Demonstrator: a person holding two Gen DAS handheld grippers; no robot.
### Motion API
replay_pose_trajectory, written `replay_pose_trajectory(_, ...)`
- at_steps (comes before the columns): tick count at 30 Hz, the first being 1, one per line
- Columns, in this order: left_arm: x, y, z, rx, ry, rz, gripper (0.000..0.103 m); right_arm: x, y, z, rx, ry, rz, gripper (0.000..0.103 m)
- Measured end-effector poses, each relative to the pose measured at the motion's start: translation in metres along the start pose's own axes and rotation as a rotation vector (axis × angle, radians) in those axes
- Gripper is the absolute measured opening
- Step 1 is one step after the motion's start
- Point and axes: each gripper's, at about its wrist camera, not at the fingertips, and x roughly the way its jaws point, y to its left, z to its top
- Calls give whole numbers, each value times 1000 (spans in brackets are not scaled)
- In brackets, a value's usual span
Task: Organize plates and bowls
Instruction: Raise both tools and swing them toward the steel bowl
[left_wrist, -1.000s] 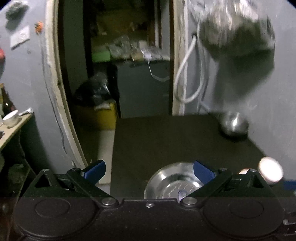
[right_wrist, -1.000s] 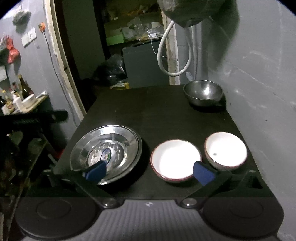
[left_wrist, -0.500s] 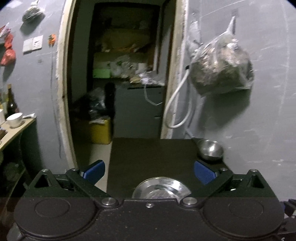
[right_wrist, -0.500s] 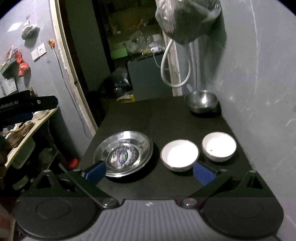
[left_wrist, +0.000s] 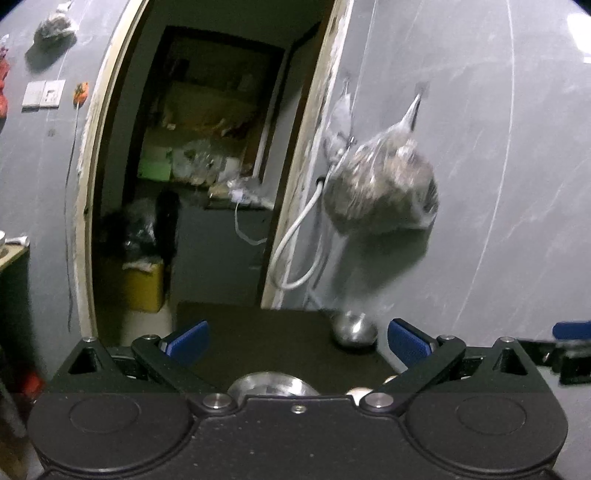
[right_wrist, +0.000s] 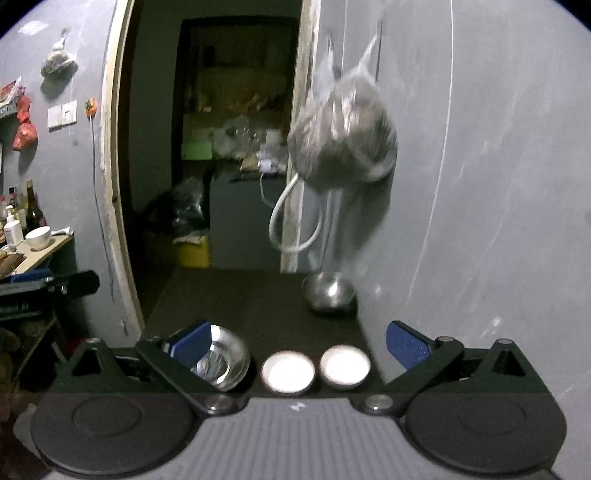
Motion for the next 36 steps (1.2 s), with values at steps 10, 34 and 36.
replay_pose_trajectory(10, -15, -1, 61, 56, -135, 3, 102, -52, 17, 71, -80, -150, 15, 103)
replay_pose_trajectory(34, 160, -30, 139, 90, -78, 142, 102, 135, -53, 115, -55, -174, 45, 103)
replay_pose_trajectory(36, 190, -33, 126, 108, -22, 149, 102, 168, -59, 100, -20, -123, 62, 103)
